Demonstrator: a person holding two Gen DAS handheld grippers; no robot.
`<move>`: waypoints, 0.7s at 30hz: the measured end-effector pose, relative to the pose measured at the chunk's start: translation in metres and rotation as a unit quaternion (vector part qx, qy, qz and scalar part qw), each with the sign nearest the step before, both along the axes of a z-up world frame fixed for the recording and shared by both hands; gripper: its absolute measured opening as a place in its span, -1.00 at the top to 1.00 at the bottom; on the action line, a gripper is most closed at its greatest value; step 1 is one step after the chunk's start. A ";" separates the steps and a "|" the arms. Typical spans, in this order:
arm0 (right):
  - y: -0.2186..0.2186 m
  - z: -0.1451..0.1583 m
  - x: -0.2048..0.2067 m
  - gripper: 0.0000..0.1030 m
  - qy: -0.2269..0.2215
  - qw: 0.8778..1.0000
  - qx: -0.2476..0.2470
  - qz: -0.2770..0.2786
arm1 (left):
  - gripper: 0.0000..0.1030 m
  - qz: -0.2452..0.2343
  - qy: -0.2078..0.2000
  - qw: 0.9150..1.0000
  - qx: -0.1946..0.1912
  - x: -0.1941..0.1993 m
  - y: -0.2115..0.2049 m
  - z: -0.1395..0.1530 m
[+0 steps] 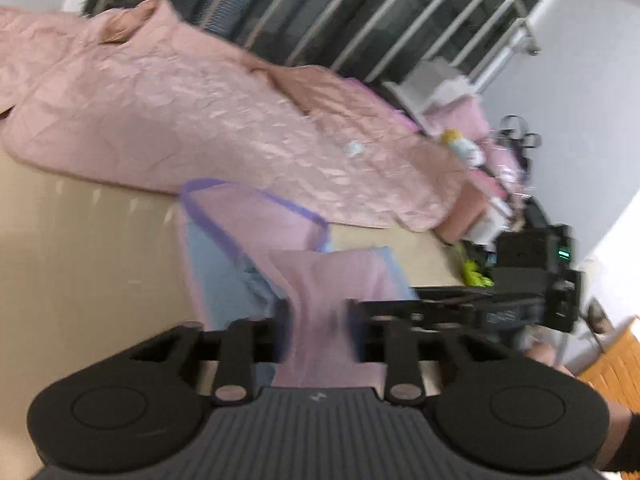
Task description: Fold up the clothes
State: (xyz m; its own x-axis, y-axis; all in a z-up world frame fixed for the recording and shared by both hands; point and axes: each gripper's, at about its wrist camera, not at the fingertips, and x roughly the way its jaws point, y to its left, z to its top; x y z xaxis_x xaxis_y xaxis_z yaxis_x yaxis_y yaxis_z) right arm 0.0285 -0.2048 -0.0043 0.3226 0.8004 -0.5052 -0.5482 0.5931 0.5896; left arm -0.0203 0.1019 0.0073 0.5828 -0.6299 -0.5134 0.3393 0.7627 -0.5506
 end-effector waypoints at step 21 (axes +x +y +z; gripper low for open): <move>-0.003 0.003 -0.022 0.16 0.013 1.000 0.000 -0.010 | 0.16 0.112 0.035 0.993 0.028 -0.033 -0.009 0.001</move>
